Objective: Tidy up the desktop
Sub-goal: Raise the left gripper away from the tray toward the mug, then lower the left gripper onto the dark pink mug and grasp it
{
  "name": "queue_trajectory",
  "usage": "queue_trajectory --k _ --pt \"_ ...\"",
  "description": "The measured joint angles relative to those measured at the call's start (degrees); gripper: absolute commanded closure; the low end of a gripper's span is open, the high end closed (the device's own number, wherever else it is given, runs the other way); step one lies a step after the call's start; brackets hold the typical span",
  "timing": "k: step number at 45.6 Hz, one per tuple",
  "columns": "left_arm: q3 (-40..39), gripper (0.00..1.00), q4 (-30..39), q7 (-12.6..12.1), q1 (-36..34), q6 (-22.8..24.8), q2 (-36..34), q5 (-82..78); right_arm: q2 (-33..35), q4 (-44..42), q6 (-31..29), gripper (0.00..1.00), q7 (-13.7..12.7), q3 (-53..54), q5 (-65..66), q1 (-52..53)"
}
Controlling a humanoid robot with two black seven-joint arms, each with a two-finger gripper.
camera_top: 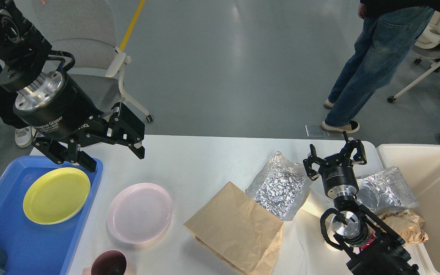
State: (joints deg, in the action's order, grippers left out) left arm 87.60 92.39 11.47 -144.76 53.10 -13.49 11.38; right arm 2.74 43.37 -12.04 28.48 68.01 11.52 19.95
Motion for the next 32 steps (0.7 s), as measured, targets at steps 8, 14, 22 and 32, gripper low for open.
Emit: queue_trajectory --k 8,14,22,32 --pt "-0.86 0.06 0.23 -8.00 9.35 -2.84 0.25 -5.78 0.01 0.00 0.00 0.00 0.00 0.00 0.00 0.00" --pt "-4.92 0.07 0.26 -12.37 17.35 -10.81 -7.23 -16.01 0.01 -0.03 0.00 0.00 0.00 0.00 0.00 -0.01" --pt "-14.88 0.11 0.32 -13.45 31.75 -15.19 -15.67 -37.48 -0.01 -0.04 -0.01 0.00 0.01 -0.01 0.00 0.00" --pt "-23.44 0.11 -0.53 -18.43 49.09 -23.99 -22.46 -56.20 -0.01 -0.04 -0.01 0.00 0.01 -0.02 0.00 0.07"
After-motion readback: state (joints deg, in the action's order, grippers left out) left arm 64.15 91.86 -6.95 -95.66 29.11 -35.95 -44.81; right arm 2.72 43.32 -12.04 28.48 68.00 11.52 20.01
